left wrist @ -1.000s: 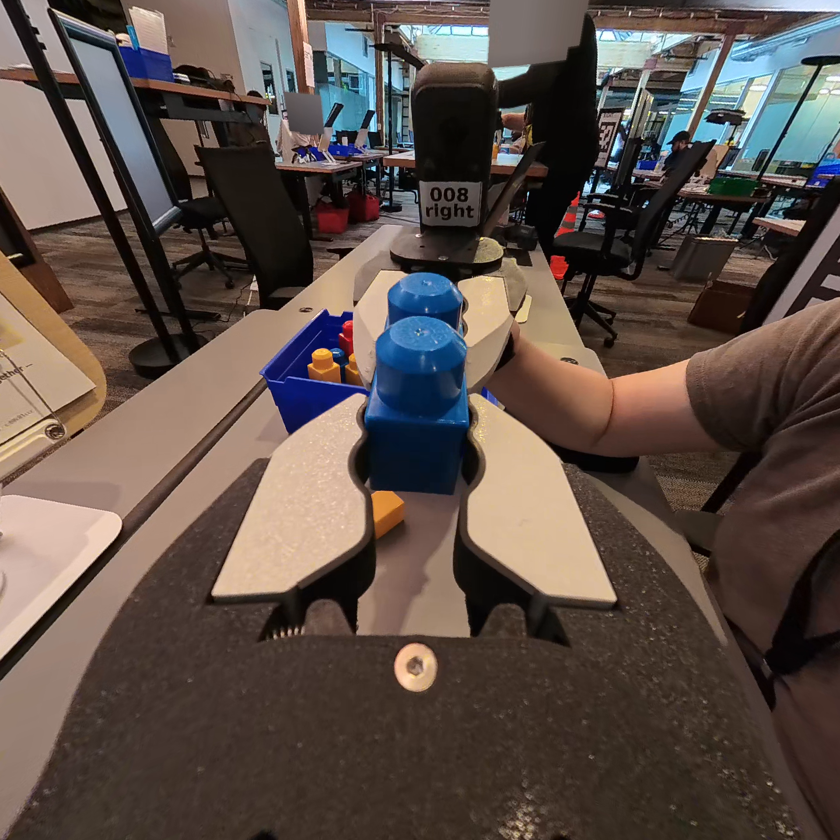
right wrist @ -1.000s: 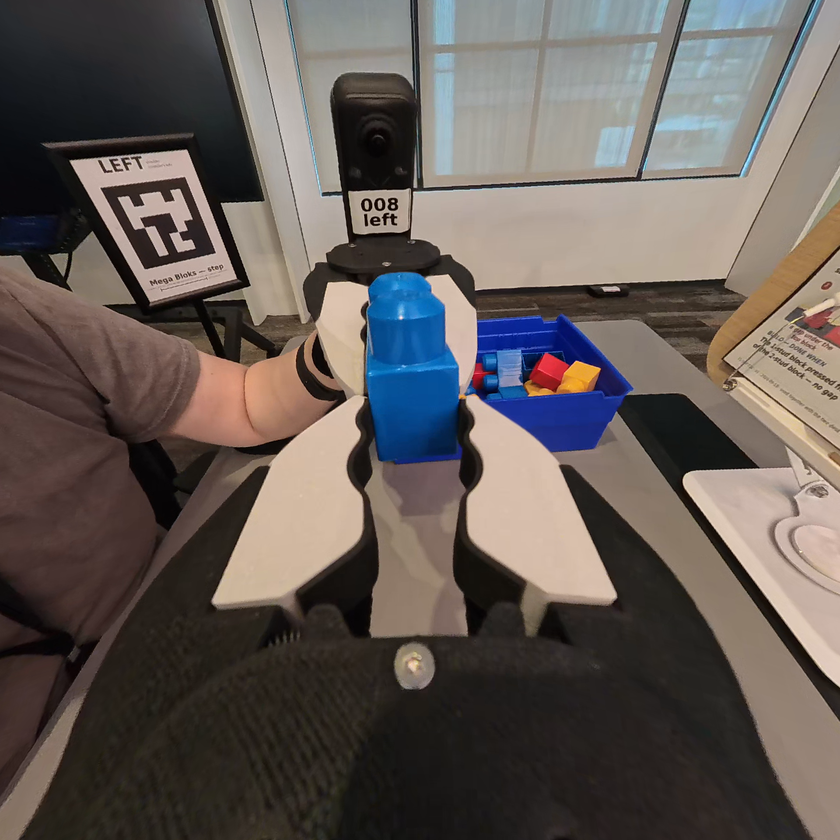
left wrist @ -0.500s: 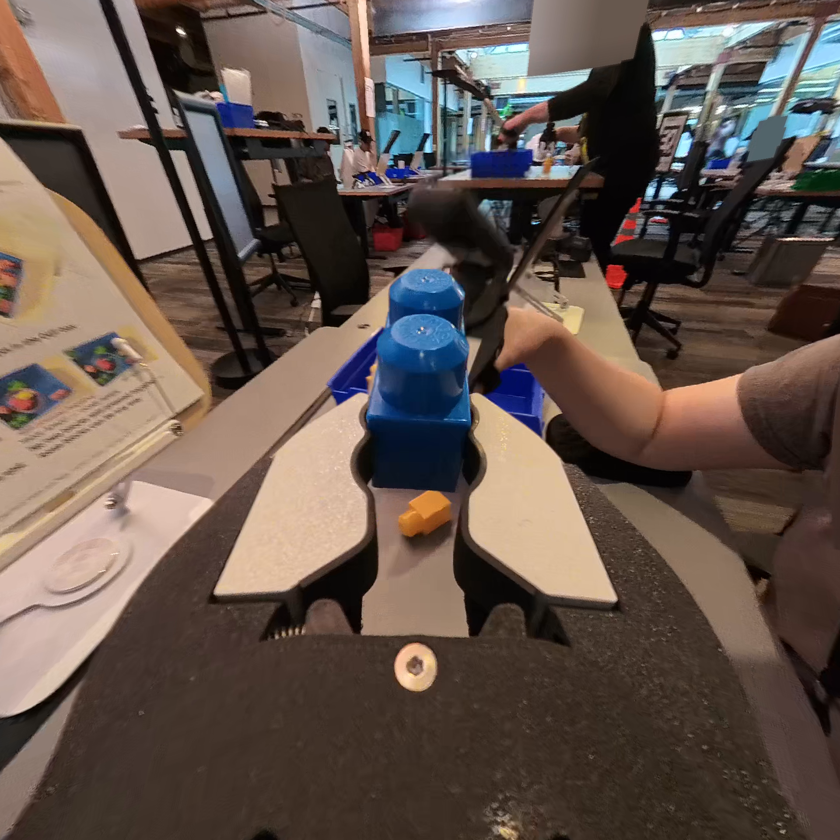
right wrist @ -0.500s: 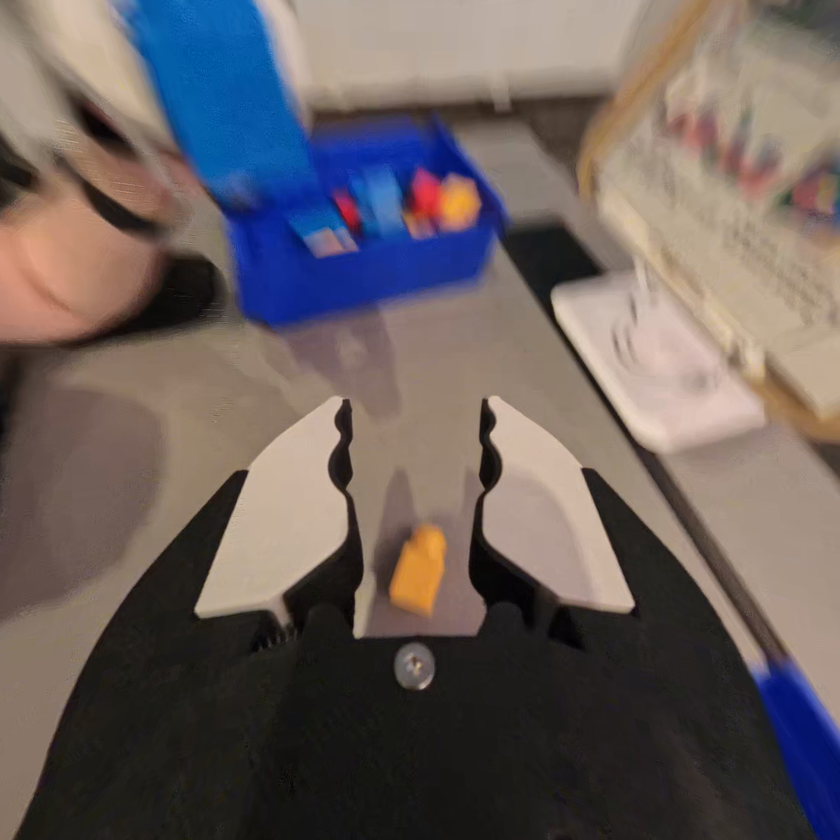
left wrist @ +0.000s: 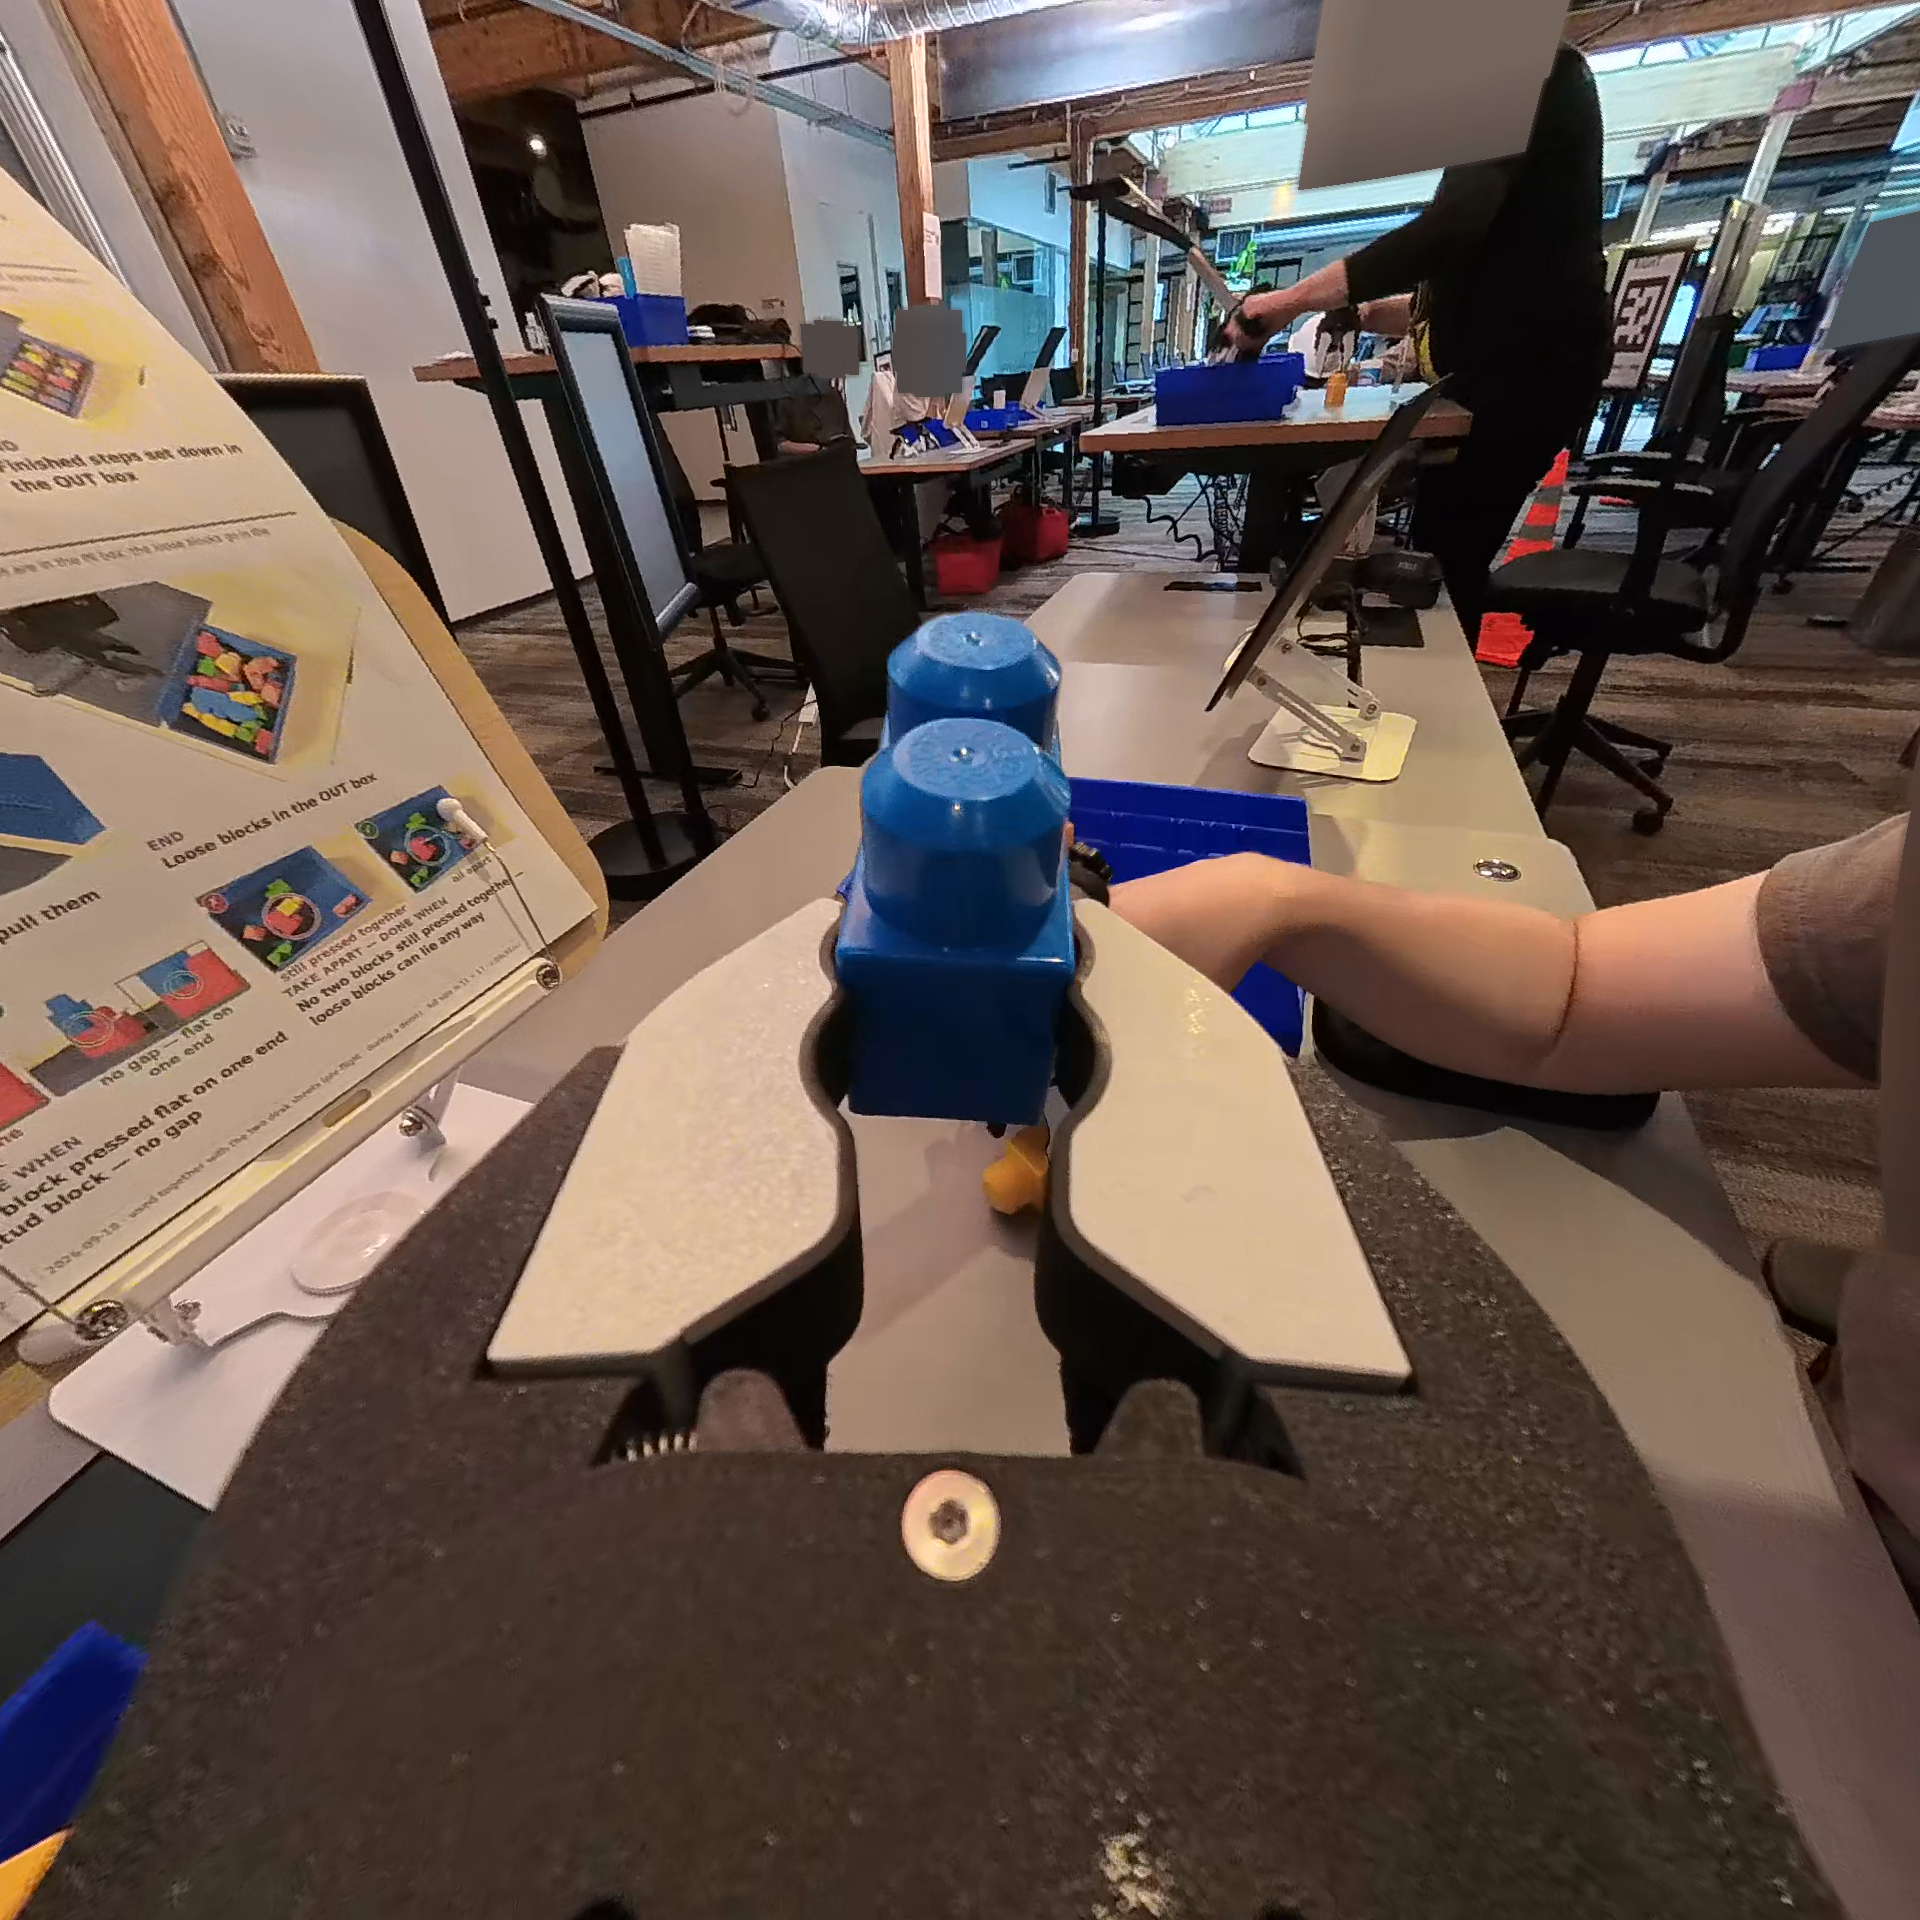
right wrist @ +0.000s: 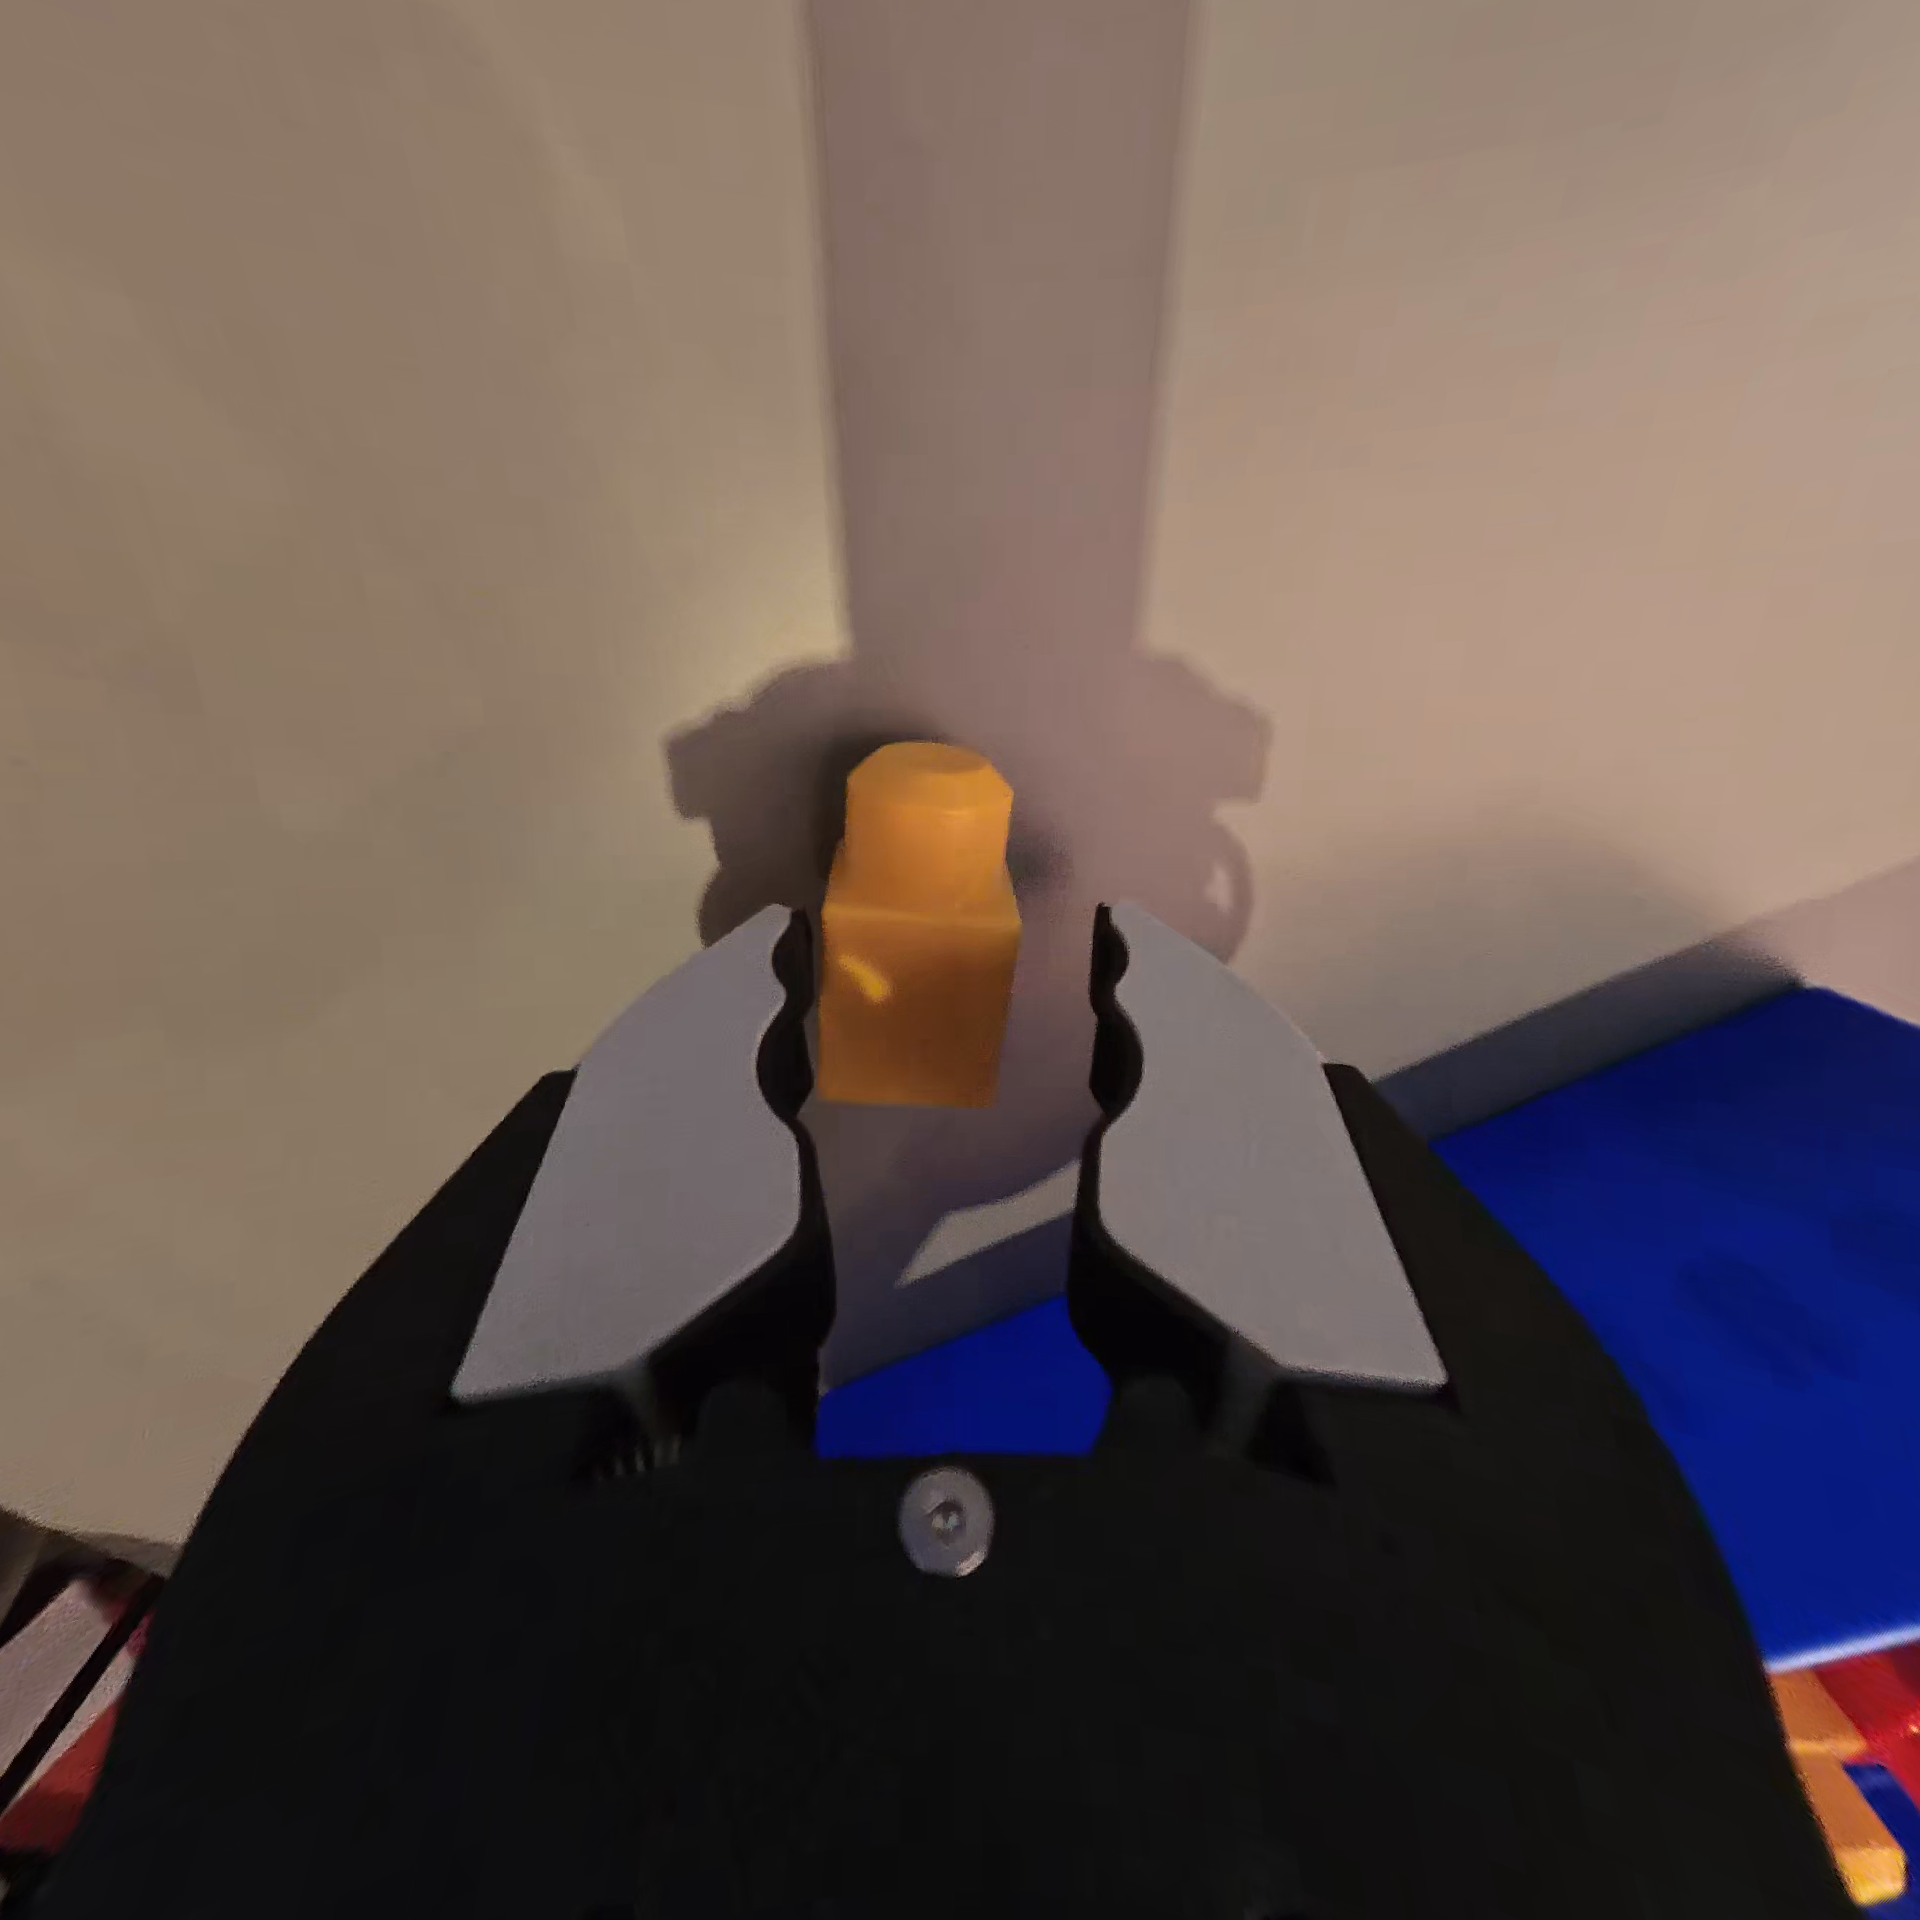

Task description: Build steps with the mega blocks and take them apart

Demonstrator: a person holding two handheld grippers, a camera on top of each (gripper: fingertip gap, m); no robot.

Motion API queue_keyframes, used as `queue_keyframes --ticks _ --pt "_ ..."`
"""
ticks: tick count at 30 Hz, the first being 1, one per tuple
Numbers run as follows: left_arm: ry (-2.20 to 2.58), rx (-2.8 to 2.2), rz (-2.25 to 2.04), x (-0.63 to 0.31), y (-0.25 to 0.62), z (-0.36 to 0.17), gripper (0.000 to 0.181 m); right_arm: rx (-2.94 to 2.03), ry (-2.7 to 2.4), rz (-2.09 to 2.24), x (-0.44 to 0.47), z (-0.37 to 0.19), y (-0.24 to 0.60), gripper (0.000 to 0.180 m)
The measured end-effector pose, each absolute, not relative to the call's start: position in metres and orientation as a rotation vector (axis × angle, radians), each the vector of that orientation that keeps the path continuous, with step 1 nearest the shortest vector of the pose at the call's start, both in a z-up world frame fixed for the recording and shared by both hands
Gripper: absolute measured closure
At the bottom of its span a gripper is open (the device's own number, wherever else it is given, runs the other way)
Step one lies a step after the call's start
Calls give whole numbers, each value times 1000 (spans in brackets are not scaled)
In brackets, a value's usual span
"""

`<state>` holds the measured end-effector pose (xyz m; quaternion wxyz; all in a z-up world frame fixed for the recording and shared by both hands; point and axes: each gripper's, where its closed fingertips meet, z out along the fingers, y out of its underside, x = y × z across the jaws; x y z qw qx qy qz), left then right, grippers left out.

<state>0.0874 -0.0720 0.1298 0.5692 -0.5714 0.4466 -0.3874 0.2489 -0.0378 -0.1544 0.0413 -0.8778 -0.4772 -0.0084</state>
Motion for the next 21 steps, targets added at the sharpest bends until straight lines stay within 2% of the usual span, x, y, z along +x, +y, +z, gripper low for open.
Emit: queue_keyframes --ticks 2,3,7,10,13,17,19,21 --pt "1054 -1345 -905 89 -72 129 144 -2695 -1473 -75 254 -158 -37 132" --pt "1057 -1346 -905 89 -72 128 144 -2699 -1483 -92 255 -159 -37 142" --pt "1065 -1353 -908 91 -72 126 144 -2696 -1525 -77 256 -156 -40 142" --pt "1073 -1357 -930 95 -73 123 144 -2632 -1411 47 249 -132 -30 142" --pt "1086 -1368 -1000 106 -77 116 145 -2432 -1247 330 235 -79 -17 142" --pt "1104 -1427 -1141 134 -77 90 145 -1889 -936 704 215 39 -3 143" --pt "1103 -1458 -1249 148 -78 76 145 -1574 -822 839 212 98 -16 143" --pt "1097 -1494 -1350 160 -80 62 145 -1419 -818 980 205 126 -40 143"
